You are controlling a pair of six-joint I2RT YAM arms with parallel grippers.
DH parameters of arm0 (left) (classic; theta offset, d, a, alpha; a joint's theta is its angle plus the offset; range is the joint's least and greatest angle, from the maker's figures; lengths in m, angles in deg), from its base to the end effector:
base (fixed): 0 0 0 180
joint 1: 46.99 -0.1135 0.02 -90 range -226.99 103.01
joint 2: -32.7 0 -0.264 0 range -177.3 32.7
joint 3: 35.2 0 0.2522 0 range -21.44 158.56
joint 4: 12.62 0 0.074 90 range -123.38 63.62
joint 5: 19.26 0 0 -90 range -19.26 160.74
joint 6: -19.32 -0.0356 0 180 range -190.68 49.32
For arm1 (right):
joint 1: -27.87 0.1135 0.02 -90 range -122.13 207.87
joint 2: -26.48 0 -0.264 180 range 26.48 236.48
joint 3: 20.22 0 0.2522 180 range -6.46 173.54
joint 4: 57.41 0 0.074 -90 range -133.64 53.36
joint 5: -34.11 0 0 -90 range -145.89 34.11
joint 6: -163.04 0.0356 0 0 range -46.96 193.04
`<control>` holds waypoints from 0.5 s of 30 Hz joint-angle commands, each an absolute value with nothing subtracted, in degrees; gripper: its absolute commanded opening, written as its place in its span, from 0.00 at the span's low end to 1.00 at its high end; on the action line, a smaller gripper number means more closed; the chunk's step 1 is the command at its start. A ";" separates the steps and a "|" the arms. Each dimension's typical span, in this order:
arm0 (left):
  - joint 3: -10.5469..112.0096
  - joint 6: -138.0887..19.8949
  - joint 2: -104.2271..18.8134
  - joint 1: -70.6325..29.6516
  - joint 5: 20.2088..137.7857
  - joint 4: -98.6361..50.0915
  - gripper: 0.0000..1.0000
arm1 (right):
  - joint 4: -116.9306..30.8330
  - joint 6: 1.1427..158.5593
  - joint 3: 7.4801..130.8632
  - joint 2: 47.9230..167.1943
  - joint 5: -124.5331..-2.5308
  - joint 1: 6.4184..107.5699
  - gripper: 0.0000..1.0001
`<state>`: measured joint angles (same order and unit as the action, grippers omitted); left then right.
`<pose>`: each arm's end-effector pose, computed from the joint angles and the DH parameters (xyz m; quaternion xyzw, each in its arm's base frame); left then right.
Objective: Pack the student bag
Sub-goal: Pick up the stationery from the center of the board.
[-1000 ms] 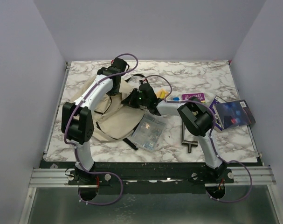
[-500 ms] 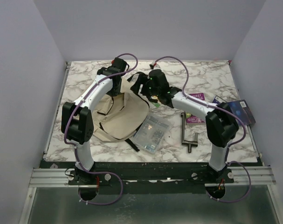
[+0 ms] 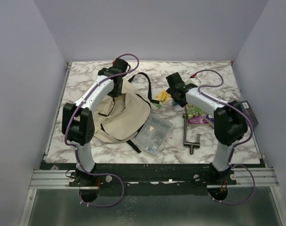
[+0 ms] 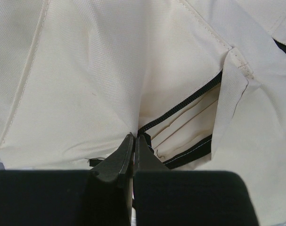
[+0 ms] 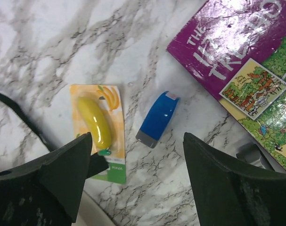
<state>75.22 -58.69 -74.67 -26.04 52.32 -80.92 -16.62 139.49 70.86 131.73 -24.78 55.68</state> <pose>0.3736 -0.1310 0.2810 0.0411 0.9639 0.0899 0.2472 0.3570 0.1675 0.2209 0.3801 0.8402 0.0386 0.3847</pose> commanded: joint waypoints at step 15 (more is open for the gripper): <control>76.47 -58.15 -72.77 -26.16 54.74 -81.75 0.00 | -11.83 144.99 73.51 139.03 -20.54 54.51 0.64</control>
<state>75.22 -58.69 -74.67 -26.35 52.71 -80.92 -11.31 143.16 73.96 137.06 -21.50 55.09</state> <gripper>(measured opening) 0.008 0.648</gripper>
